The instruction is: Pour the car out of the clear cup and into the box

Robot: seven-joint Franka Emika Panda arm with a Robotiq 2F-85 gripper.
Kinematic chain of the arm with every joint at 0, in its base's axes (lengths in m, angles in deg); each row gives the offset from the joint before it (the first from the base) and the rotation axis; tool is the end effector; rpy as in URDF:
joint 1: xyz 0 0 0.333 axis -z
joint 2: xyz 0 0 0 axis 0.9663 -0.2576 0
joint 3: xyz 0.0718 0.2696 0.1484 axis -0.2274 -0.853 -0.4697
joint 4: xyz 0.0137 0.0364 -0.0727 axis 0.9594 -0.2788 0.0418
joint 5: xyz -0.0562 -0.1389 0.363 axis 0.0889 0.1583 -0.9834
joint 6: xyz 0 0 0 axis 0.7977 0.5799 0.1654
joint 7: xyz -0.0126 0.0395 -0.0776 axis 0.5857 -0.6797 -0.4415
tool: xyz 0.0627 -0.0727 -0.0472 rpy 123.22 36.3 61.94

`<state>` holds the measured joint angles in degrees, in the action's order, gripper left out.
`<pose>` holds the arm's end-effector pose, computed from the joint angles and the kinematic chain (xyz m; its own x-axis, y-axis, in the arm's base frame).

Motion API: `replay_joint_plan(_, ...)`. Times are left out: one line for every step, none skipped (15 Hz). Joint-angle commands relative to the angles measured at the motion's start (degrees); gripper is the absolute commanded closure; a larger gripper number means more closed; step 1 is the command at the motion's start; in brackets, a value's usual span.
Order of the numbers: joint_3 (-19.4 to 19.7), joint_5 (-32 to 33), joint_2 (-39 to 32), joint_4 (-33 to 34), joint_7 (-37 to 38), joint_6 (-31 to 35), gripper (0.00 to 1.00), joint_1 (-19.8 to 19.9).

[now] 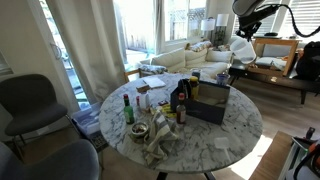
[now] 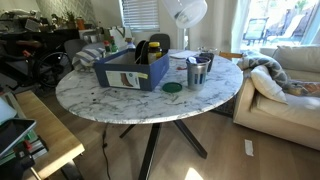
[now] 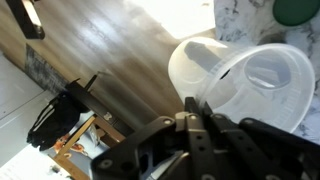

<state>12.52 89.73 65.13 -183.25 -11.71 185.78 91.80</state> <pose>0.4607 -0.3285 0.5320 0.7428 -0.5838 0.3277 -0.6644 -0.5823 0.4685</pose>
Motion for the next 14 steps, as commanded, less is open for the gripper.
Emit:
replay_joint_plan(-0.2,0.4,-0.1,-0.3,-0.1,-0.3,0.95,-0.1)
replay_joint_plan(-0.4,0.4,-0.1,-0.6,-0.1,-0.6,0.95,-0.2)
replay_joint_plan(-0.5,0.4,0.0,-0.7,-0.1,-0.7,0.95,-0.3)
replay_joint_plan(-0.5,0.4,0.0,-0.7,-0.2,-0.7,0.95,-0.4)
replay_joint_plan(-0.5,0.4,0.0,-0.8,-0.2,-0.7,0.99,-0.4)
replay_joint_plan(-1.3,4.1,1.1,-2.8,-0.4,0.2,0.99,-1.0)
replay_joint_plan(-2.2,7.0,2.0,-4.4,-0.8,0.4,0.99,-1.7)
replay_joint_plan(-2.9,9.1,2.3,-5.0,-0.7,0.1,0.99,-2.3)
replay_joint_plan(-3.7,10.0,2.7,-6.0,-1.4,-0.3,0.99,-3.0)
replay_joint_plan(-4.5,9.3,3.4,-7.1,-2.6,-0.4,0.99,-3.8)
replay_joint_plan(-5.2,7.6,3.8,-7.9,-4.1,-0.4,0.99,-4.6)
replay_joint_plan(-5.9,5.8,4.3,-8.8,-5.9,-0.6,0.99,-5.4)
replay_joint_plan(-6.4,5.1,4.8,-9.7,-7.6,-0.6,0.99,-6.0)
replay_joint_plan(-7.1,4.8,5.5,-10.8,-8.8,-0.7,0.99,-6.7)
